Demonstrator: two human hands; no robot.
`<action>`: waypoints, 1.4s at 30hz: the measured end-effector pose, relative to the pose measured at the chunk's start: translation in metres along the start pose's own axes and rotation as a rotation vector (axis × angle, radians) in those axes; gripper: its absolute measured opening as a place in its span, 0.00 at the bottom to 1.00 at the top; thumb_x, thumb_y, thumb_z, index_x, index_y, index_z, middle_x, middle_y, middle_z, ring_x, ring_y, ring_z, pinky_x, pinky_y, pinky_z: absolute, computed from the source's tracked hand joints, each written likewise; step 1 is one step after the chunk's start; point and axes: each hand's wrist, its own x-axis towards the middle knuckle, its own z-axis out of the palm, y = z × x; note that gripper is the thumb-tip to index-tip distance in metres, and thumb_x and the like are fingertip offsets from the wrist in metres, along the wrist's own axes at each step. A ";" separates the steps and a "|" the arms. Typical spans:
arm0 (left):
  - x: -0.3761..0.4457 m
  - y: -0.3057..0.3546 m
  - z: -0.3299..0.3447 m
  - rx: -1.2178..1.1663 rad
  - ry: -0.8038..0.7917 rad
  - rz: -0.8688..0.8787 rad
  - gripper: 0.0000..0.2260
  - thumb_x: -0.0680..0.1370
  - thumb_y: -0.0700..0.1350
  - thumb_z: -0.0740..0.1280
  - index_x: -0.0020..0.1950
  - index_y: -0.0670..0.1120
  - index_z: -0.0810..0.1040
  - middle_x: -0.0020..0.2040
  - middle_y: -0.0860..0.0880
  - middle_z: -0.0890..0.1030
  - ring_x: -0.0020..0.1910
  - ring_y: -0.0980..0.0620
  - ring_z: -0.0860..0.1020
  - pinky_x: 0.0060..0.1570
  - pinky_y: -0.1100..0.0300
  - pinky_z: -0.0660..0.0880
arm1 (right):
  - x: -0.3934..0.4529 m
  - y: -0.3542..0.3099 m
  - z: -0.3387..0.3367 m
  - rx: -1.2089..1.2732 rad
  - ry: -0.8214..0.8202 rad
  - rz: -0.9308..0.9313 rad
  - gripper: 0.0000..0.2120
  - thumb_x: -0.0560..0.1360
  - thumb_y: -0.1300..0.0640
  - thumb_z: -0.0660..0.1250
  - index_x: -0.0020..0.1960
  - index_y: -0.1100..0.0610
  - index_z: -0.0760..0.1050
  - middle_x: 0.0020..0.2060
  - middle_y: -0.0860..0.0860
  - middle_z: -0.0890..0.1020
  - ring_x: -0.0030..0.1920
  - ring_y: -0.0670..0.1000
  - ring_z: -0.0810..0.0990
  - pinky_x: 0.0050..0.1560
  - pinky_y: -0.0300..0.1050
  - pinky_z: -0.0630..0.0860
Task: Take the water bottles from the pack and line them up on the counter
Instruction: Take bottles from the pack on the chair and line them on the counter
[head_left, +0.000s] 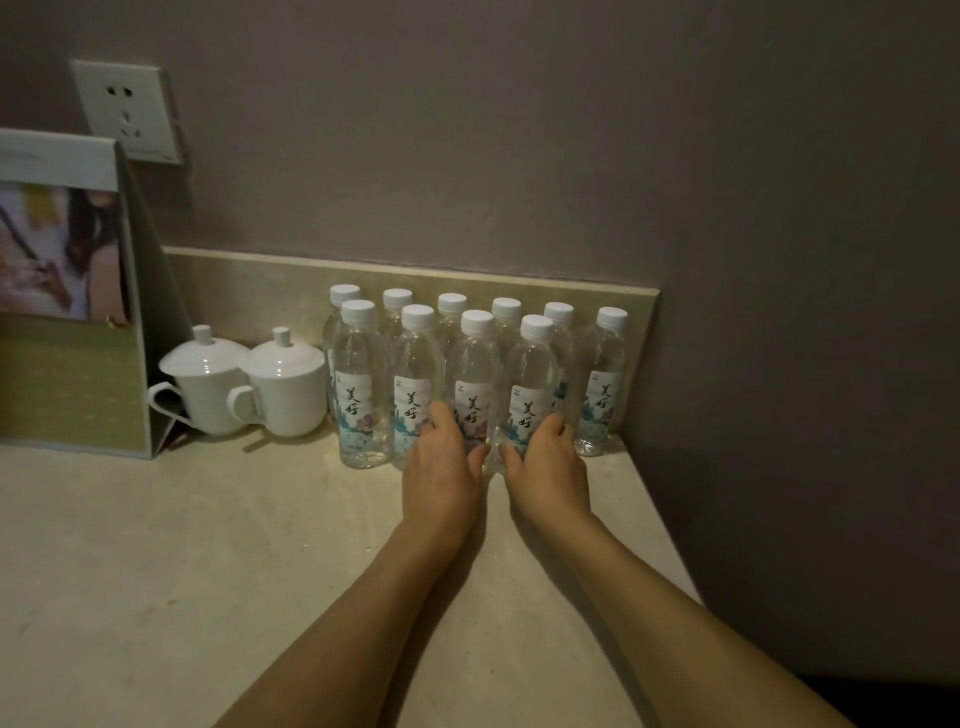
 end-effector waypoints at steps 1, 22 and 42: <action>0.000 0.000 0.000 0.006 -0.003 0.000 0.16 0.77 0.44 0.71 0.57 0.42 0.66 0.58 0.41 0.79 0.57 0.43 0.80 0.53 0.48 0.79 | 0.001 0.000 0.000 -0.002 -0.008 0.005 0.27 0.79 0.49 0.65 0.70 0.61 0.61 0.67 0.59 0.70 0.61 0.60 0.77 0.50 0.48 0.73; 0.001 0.003 -0.001 0.065 -0.016 -0.017 0.16 0.78 0.45 0.70 0.59 0.43 0.66 0.57 0.41 0.79 0.57 0.41 0.79 0.53 0.49 0.78 | 0.000 0.000 -0.001 0.023 -0.033 0.034 0.30 0.79 0.48 0.65 0.73 0.60 0.58 0.70 0.58 0.68 0.64 0.60 0.75 0.57 0.52 0.75; 0.000 0.004 -0.003 0.071 -0.042 -0.030 0.15 0.79 0.46 0.69 0.59 0.41 0.68 0.57 0.40 0.78 0.56 0.40 0.79 0.53 0.46 0.78 | -0.003 0.000 -0.003 0.075 -0.024 0.039 0.27 0.78 0.50 0.67 0.70 0.59 0.61 0.67 0.58 0.71 0.63 0.59 0.76 0.55 0.50 0.75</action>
